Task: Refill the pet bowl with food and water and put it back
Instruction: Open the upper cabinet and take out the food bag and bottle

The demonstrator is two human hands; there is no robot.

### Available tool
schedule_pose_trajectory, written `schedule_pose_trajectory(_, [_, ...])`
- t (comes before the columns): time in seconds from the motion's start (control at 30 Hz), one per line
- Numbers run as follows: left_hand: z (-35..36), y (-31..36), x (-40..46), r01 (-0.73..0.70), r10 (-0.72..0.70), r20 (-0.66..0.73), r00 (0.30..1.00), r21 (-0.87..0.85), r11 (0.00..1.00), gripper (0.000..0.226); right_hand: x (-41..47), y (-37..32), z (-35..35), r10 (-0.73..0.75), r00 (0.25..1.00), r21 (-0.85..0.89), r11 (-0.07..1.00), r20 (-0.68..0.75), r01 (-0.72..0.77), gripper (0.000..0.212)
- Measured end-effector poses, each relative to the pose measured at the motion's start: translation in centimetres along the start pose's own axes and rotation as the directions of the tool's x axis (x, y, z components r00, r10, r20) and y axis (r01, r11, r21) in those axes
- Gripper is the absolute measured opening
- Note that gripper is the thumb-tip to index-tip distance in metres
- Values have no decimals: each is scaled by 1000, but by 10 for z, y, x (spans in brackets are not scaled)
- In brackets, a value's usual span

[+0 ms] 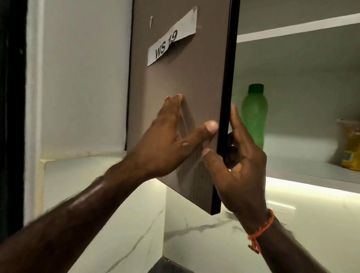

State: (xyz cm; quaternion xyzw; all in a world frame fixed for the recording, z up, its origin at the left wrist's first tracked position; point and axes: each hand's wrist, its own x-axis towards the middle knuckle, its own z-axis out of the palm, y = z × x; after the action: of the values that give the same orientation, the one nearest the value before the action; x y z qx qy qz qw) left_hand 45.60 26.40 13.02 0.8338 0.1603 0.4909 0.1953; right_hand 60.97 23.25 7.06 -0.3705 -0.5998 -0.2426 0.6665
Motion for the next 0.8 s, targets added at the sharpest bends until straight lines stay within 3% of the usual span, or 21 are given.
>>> schedule_pose_trajectory(0.07, [-13, -6, -2, -15, 12, -66, 998, -37, 999, 102, -4, -13, 16, -22, 999, 100, 995, 44, 18, 72])
schedule_pose_trajectory(0.2, [-52, -19, -11, -16, 25, -130, 991, 70, 997, 108, -8, -26, 69, -30, 983, 287, 958, 183, -24, 56])
schedule_pose_trajectory(0.37, [-102, -19, -33, -87, 109, -239, 965, 104, 991, 69, -18, -51, 127, -77, 976, 403, 915, 206, -12, 83])
schedule_pose_trajectory(0.5, [-148, -31, -49, -63, 109, -335, 936, 146, 987, 60, -22, -74, 174, -126, 963, 306, 951, 238, 49, 69])
schedule_pose_trajectory(0.67, [-208, -82, -63, 120, 76, -552, 830, 310, 943, 88, -29, -94, 237, -158, 930, 85, 987, 332, 137, 69])
schedule_pose_trajectory(0.8, [-237, -121, -80, 129, 273, -539, 797, 593, 795, 78, -40, -103, 288, -110, 864, -16, 991, 491, 135, 75])
